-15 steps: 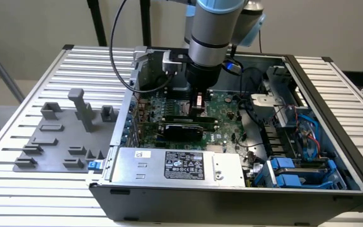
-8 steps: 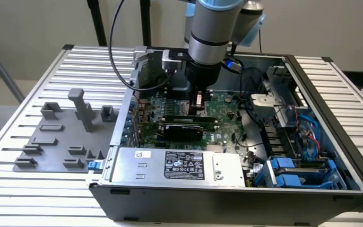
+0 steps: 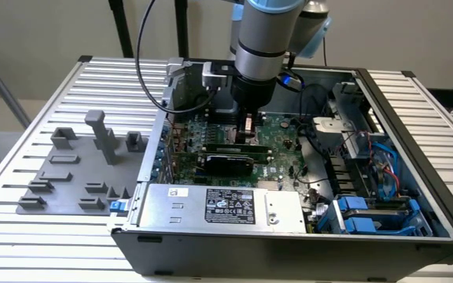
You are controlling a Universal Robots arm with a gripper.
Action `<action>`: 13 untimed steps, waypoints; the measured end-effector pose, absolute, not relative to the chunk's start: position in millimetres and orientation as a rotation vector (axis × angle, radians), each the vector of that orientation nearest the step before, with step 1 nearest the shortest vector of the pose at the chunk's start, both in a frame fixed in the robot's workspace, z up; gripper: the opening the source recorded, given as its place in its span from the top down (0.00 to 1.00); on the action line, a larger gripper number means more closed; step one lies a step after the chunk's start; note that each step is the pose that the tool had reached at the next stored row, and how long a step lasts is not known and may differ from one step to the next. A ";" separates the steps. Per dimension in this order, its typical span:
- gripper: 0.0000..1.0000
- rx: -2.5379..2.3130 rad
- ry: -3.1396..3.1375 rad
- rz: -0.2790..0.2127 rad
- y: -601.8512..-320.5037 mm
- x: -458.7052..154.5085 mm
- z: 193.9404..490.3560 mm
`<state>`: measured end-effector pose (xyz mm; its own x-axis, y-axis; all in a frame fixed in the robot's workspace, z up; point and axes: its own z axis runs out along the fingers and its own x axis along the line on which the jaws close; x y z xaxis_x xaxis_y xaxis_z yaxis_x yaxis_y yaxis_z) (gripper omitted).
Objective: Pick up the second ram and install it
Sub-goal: 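Press down the second ram until it locks into place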
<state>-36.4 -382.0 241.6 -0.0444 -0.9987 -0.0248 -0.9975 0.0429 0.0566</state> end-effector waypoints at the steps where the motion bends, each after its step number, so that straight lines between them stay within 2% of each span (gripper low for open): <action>1: 1.00 2.157 -2.253 -0.091 -381.9 -36.4 241.6; 13: 1.00 2.165 -2.261 -0.076 -381.6 -36.7 233.6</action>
